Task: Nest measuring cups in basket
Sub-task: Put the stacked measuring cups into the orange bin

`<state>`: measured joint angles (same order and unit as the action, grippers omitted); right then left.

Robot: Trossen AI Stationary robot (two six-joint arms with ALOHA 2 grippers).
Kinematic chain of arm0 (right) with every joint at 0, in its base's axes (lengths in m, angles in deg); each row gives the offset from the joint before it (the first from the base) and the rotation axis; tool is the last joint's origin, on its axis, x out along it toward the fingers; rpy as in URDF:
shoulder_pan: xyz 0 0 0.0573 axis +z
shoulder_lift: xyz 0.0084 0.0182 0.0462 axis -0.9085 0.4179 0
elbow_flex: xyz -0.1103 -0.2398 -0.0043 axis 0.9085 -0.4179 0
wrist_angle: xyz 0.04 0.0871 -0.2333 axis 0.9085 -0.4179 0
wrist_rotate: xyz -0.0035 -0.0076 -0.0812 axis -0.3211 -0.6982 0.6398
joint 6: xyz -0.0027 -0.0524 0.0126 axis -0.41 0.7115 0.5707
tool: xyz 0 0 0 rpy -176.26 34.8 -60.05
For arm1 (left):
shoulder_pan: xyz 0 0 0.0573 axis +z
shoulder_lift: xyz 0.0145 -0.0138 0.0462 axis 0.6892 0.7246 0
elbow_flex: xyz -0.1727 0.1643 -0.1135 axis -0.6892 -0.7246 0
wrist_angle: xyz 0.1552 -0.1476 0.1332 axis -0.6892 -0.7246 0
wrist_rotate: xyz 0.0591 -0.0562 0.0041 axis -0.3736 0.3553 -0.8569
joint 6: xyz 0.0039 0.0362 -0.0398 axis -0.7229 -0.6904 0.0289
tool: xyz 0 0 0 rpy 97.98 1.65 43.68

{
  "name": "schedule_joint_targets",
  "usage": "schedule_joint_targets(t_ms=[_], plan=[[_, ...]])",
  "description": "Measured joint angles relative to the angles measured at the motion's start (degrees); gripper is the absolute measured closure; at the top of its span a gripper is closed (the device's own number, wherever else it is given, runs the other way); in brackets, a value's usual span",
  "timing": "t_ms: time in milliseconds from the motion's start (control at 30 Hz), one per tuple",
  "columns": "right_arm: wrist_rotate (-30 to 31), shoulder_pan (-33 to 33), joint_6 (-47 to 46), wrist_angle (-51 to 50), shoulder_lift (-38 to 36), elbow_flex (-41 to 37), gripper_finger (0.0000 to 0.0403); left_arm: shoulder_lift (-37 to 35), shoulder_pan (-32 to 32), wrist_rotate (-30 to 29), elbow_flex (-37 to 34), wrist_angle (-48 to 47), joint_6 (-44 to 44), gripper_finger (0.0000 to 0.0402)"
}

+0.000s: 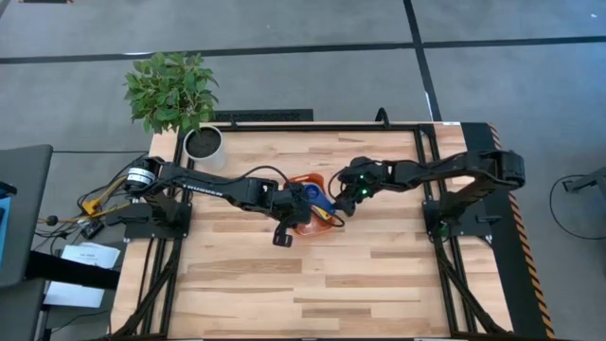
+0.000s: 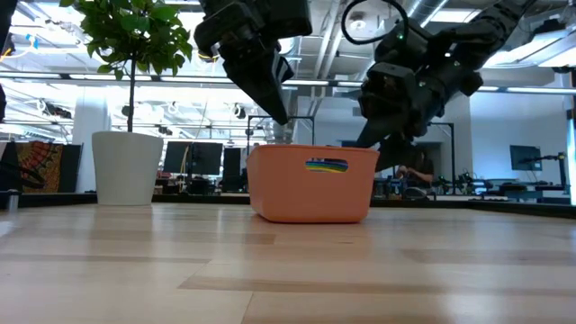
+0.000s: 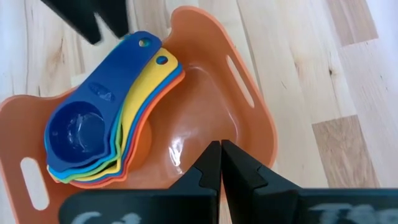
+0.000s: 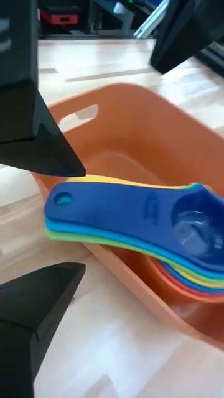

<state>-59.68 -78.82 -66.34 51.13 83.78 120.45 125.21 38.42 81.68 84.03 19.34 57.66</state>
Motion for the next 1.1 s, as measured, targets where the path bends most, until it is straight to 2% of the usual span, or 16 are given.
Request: schedule_joint_targets(t_ms=[333, 600, 700, 833, 1100], plan=[[1.34, 3.6, -1.28, 3.9, 2.42, 0.0, 0.0153, 0.0, 0.0, 0.01, 0.0, 0.57, 0.26, 0.0401], [-3.36, 6.28, -1.45, 7.79, 2.38, 0.02, 0.0163, 0.0, 0.0, -0.01, 0.0, 0.97, -0.01, 0.0401], [-2.38, 6.0, -1.72, 6.77, 1.62, 0.02, 0.0167, 0.0, 0.0, -0.01, 0.0, 0.75, 0.27, 0.0401], [1.92, 4.48, -1.72, 3.66, 0.98, 0.04, 0.0171, 0.0, 0.0, -0.01, 0.0, 0.23, 0.55, 0.0401], [1.88, 4.19, -1.72, 4.04, 1.96, 0.0, 0.0171, 0.0, 0.0, -0.03, 0.0, 0.08, 0.58, 0.0401]])
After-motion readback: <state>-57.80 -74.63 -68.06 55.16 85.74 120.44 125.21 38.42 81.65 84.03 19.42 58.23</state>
